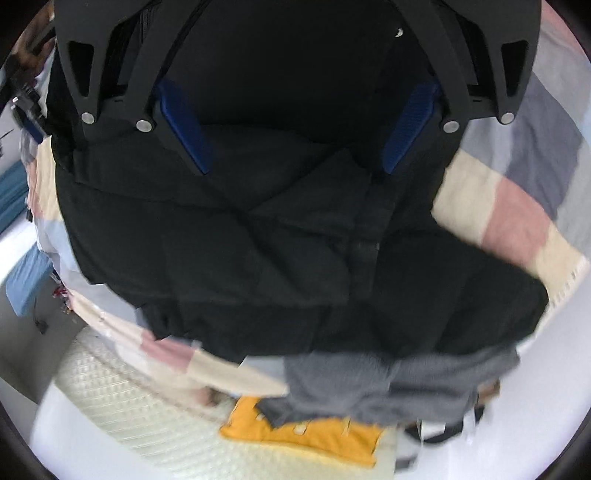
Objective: Fold large clothes
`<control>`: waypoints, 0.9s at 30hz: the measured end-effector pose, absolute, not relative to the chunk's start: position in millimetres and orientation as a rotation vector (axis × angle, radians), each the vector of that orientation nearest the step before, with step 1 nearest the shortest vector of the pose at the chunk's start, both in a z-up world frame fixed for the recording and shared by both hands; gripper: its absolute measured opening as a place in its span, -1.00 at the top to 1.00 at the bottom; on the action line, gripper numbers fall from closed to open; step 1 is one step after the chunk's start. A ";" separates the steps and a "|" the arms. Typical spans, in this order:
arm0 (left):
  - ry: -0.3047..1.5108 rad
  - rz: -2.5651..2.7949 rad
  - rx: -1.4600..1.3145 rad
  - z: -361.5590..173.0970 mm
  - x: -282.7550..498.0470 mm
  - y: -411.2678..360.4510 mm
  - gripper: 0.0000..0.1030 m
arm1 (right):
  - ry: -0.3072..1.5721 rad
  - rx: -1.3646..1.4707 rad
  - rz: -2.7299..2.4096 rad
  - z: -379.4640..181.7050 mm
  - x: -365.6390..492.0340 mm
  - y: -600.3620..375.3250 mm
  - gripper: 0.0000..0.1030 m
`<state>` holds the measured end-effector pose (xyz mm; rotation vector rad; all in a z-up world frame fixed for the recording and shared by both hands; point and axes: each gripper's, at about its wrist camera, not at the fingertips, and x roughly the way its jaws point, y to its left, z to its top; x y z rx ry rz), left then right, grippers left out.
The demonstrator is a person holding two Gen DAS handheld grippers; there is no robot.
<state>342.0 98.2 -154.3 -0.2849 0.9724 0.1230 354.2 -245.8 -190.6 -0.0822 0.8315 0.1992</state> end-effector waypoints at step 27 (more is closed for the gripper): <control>0.954 0.186 -0.228 -159.8 413.3 93.8 0.77 | 0.687 -0.033 0.075 -185.2 375.9 -262.0 -0.75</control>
